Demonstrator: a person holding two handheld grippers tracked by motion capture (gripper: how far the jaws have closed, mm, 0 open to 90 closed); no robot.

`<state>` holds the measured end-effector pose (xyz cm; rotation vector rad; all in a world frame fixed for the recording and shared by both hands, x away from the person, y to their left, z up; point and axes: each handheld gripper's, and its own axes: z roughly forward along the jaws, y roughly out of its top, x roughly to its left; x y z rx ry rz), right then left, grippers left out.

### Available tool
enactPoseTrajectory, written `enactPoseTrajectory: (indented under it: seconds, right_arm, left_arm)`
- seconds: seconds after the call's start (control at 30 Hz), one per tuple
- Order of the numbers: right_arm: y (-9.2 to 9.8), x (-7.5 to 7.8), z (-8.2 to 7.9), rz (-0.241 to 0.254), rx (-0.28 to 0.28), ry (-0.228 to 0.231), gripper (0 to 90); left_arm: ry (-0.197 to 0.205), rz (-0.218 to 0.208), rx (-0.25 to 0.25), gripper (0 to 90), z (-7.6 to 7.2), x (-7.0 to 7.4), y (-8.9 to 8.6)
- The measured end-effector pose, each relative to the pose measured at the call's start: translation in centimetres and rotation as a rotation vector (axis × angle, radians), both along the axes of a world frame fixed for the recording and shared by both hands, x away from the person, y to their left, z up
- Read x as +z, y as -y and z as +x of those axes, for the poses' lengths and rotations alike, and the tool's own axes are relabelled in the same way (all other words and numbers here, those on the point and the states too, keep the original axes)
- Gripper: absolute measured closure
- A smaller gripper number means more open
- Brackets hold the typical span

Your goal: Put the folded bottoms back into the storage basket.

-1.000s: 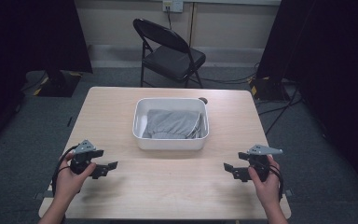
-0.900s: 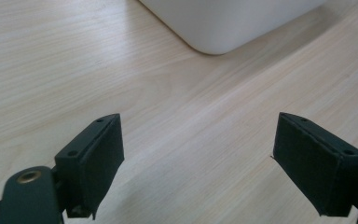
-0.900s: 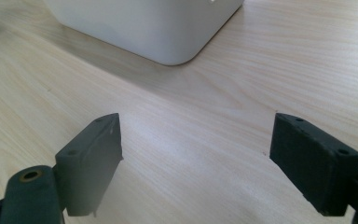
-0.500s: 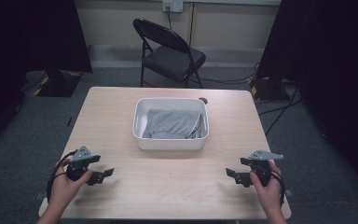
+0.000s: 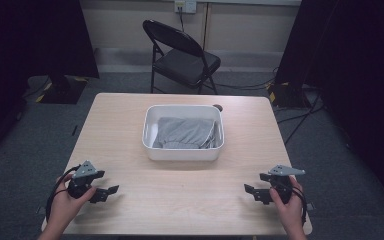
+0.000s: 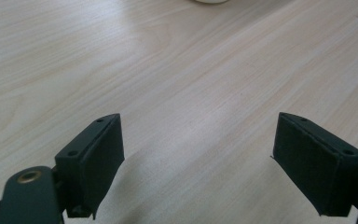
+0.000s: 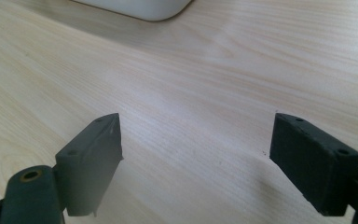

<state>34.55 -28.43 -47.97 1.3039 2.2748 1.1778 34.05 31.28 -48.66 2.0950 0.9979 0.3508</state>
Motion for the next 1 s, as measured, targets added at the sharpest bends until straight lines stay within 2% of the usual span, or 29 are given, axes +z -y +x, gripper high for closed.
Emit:
enactPoseTrajectory:
  seconds: [0.2, 0.5, 0.57, 0.7, 0.8, 1.0]
  right_arm:
    - [0.3, -0.5, -0.2, -0.01, -0.004, -0.006, 16.3]
    - [0.3, -1.3, -0.4, -0.03, 0.002, -0.025, 16.2]
    - [0.3, -1.5, -0.5, -0.038, 0.002, -0.028, 16.2]
    - [0.3, -1.7, -0.5, -0.043, 0.001, -0.02, 16.2]
    - [0.2, -1.8, -0.6, -0.049, 0.001, -0.008, 16.0]
    - [0.2, -2.0, -0.7, -0.049, 0.005, 0.009, 16.0]
  left_arm:
    - [-0.003, 0.032, -0.015, 15.9, -0.2, -0.4, 0.1]
    - [-0.003, 0.054, -0.032, 16.0, -0.4, -0.8, 0.3]
    - [0.007, 0.076, -0.032, 15.9, -0.4, -0.8, 0.3]
    - [-0.016, 0.065, -0.044, 15.9, -0.6, -1.1, 0.4]
    - [-0.002, 0.084, -0.058, 15.5, -0.7, -1.2, 0.5]
    - [0.009, 0.072, -0.057, 15.2, -0.8, -1.4, 0.4]
